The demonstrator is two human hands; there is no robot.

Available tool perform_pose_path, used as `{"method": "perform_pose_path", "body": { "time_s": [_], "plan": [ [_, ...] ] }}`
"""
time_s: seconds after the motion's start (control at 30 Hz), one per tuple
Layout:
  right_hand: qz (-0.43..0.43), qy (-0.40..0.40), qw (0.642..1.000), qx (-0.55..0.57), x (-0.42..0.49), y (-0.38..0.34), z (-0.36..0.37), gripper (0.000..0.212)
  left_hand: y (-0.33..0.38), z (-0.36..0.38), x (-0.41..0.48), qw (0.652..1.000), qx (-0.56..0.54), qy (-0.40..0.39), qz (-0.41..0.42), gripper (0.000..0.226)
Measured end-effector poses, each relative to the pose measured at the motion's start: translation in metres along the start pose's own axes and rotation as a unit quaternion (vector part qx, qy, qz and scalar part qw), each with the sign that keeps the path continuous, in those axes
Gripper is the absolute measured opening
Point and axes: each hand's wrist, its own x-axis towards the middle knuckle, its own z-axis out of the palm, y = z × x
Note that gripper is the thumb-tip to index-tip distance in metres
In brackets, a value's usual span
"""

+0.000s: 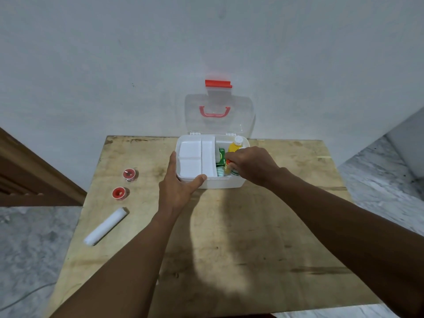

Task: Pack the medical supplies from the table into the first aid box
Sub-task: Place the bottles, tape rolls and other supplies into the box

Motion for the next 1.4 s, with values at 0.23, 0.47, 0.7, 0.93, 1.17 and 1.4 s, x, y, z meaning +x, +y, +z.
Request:
{"method": "perform_pose_path", "body": {
  "time_s": [0.23, 0.47, 0.7, 0.93, 1.17, 1.4],
  "plan": [
    [-0.015, -0.053, 0.996, -0.065, 0.011, -0.008, 0.002, 0.025, -0.002, -0.001, 0.001, 1.0, 0.006, -0.001, -0.003, 0.092],
    [-0.023, 0.016, 0.997, -0.071, 0.019, -0.02, -0.005, 0.032, -0.004, 0.0, 0.001, 1.0, 0.003, -0.001, -0.008, 0.095],
    [0.0, 0.019, 0.997, -0.074, 0.02, -0.029, -0.005, 0.037, 0.0, 0.0, 0.0, 1.0, -0.006, 0.003, 0.002, 0.091],
    [0.004, 0.022, 0.998, -0.057, 0.026, -0.035, 0.006, 0.042, 0.0, 0.0, 0.001, 1.0, -0.004, 0.001, 0.0, 0.09],
    [0.005, 0.019, 0.999, -0.041, 0.029, -0.037, 0.007, 0.042, -0.002, 0.001, 0.001, 1.0, 0.001, 0.003, -0.004, 0.092],
    [0.002, 0.023, 0.999, -0.032, 0.02, -0.035, 0.0, 0.036, 0.0, 0.0, 0.0, 1.0, -0.001, 0.001, -0.004, 0.091]
  ]
}}
